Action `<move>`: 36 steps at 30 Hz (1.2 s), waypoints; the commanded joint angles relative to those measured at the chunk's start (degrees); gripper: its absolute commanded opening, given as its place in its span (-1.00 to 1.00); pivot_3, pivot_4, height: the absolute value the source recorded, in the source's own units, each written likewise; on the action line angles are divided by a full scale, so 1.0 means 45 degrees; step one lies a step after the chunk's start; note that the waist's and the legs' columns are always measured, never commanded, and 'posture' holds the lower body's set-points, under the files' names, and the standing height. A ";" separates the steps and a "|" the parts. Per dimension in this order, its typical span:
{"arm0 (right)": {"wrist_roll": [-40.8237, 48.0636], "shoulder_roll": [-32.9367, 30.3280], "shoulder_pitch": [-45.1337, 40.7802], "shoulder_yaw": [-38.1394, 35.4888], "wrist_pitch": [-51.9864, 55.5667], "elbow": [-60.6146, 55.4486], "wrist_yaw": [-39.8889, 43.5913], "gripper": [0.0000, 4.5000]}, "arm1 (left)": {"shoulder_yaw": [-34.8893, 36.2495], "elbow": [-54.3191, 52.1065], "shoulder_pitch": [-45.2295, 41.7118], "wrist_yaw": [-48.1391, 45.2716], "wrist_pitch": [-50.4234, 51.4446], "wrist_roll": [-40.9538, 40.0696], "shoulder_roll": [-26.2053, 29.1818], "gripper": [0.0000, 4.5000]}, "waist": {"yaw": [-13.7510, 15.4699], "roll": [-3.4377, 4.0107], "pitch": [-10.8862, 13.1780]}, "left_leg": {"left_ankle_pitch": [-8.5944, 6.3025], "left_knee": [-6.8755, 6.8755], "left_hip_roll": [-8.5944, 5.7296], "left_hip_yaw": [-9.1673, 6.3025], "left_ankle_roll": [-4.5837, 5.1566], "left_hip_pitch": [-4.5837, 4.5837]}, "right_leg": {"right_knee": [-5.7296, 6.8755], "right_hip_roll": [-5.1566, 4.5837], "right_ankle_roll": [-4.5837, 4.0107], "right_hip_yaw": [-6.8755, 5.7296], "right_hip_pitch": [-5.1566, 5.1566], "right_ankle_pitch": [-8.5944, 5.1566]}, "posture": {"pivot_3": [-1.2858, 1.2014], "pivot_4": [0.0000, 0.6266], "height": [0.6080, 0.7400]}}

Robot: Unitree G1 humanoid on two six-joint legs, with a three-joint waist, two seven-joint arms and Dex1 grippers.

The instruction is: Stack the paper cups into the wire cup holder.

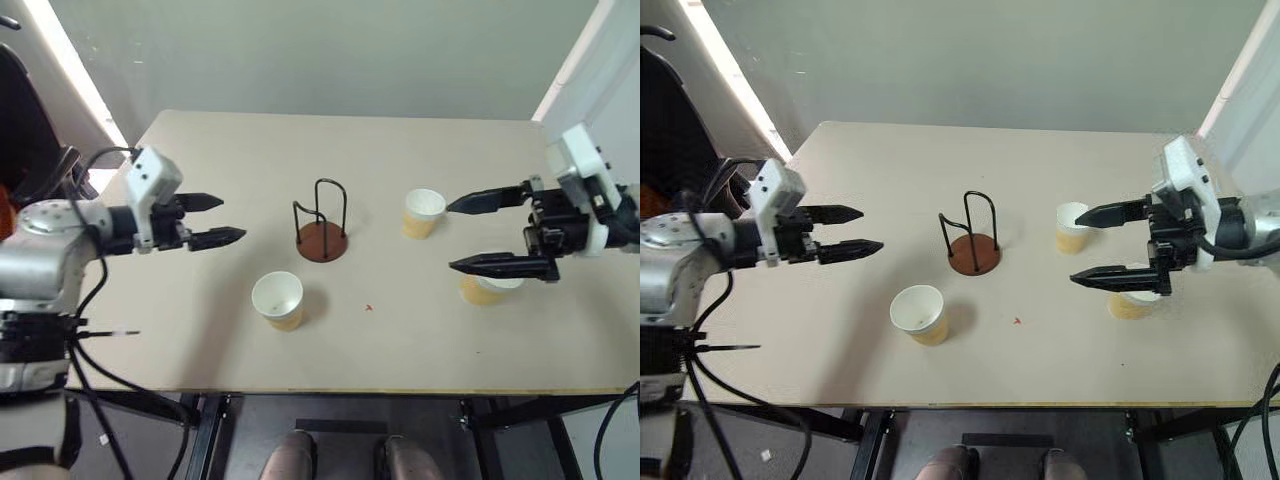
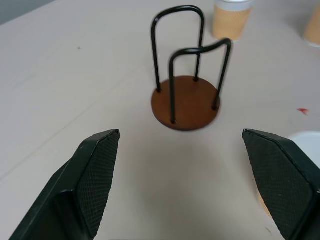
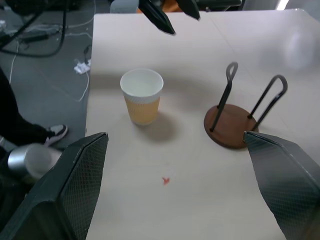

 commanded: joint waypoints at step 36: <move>0.0166 0.1083 0.0260 -0.0600 0.2143 -0.3152 -0.5905 1.00 | -0.1785 0.4423 -0.2980 0.3807 -0.1698 0.3497 -0.5634 0.87 | 0.0110 -0.0003 0.0001 | 0.0028 0.0110 -0.0030 0.0035 0.0097 -0.0101 | -0.0065 -0.0023 0.0120 0.0021 -0.0011 0.0106 | 0.03 -0.52 1.00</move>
